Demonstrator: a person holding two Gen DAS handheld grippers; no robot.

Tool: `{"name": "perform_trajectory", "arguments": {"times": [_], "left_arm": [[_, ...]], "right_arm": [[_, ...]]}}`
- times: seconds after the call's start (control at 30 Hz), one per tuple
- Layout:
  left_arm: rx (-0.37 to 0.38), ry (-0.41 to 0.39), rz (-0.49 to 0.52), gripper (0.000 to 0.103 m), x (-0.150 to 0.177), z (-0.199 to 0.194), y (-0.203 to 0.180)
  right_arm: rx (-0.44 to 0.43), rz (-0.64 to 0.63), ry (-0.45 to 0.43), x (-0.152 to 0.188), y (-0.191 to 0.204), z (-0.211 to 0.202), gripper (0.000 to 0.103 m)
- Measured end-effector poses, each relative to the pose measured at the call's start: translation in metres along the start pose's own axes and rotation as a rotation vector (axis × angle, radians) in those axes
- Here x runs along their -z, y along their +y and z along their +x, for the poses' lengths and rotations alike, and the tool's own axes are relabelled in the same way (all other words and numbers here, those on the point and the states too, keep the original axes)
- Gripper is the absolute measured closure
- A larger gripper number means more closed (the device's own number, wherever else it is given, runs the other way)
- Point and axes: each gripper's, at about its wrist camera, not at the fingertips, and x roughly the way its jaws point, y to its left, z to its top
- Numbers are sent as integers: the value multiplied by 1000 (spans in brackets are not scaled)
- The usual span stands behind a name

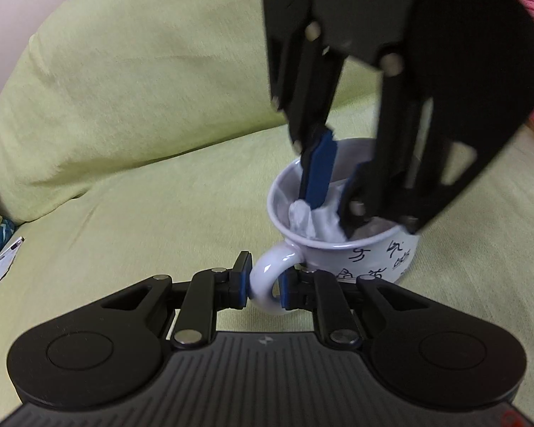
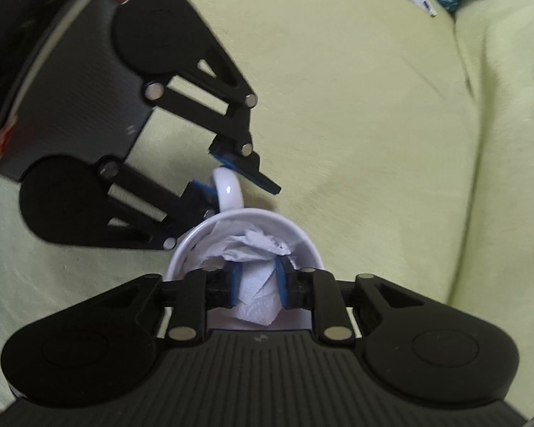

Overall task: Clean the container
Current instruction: 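Wipe around the mug interior with the tissue in the right gripper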

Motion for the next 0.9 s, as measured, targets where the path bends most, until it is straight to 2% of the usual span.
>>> {"name": "perform_trajectory", "arguments": {"times": [0.17,0.2,0.43,0.53,0.77,0.9], "left_arm": [[0,-1,4,88,0,-2,0],[-3,-2,8,88,-1,-2,-1],[-3,-4,11,87,1,-9,-3],[-5,-7,14,87,2,-12,-4],[2,-29,14,86,3,-21,-12],[5,-26,11,86,3,-24,-15]], "right_arm": [[-90,44,33,-3,-14,8,91],[-96,55,49,-3,-16,11,94],[-116,54,136,-9,-17,22,95],[-145,129,174,-9,-25,26,94],[-247,312,328,-7,-38,38,94],[-290,395,364,-6,-38,40,93]]}}
